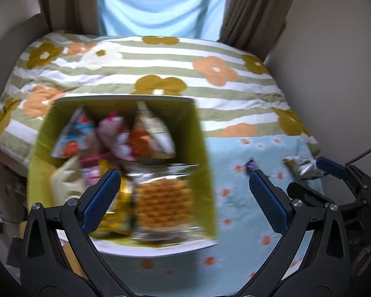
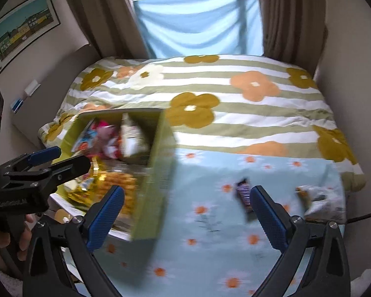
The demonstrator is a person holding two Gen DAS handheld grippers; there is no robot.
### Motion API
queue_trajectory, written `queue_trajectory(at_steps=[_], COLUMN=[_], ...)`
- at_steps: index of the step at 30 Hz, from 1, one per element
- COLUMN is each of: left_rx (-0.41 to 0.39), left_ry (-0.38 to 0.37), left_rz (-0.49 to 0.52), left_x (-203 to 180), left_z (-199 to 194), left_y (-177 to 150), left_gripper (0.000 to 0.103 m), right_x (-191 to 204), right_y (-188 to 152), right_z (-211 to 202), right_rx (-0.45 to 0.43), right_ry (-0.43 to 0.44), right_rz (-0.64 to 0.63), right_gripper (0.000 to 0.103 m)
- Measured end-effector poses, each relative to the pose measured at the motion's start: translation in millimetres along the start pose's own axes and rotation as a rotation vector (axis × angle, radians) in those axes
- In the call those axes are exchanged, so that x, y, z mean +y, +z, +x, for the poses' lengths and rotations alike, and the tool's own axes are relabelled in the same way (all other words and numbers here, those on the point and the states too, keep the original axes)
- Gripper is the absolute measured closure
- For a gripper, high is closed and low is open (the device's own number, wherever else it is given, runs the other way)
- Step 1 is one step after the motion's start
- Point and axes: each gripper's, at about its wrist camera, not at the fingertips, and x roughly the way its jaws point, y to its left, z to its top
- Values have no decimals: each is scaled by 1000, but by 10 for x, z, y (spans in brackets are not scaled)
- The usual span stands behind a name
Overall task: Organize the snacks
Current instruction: 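Move both tools back over the Snickers bar and white TATRE bag, then grasp the Snickers bar with left tool while right tool grasps the white TATRE bag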
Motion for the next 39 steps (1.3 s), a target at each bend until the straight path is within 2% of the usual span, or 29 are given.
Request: queue_trajectory(at_steps=[4, 8, 12, 17, 23, 30, 39], left_rx=[15, 59, 106, 178, 260, 342, 361], left_ry=[-16, -33, -33, -4, 31, 61, 113], left_rz=[30, 31, -12, -47, -56, -80, -82], left_x=[-540, -1043, -1330, -1563, -1724, -1740, -1725], left_z=[200, 563, 921, 1389, 1939, 2426, 2670], left_y=[24, 6, -80, -200, -294, -396, -415], left_gripper=[0, 0, 0, 0, 5, 23, 31], right_x=[-571, -1127, -1580, -2094, -2391, -2516, -2568], right_y=[-6, -27, -78, -134, -204, -338, -438], right_z=[-115, -138, -73, 64, 384, 795, 1016], right_rx=[12, 43, 70, 77, 139, 243, 286], right_ry=[-49, -77, -110, -120, -117, -99, -88], right_rz=[15, 45, 62, 149, 171, 177, 198], right_gripper=[2, 2, 2, 2, 2, 2, 2])
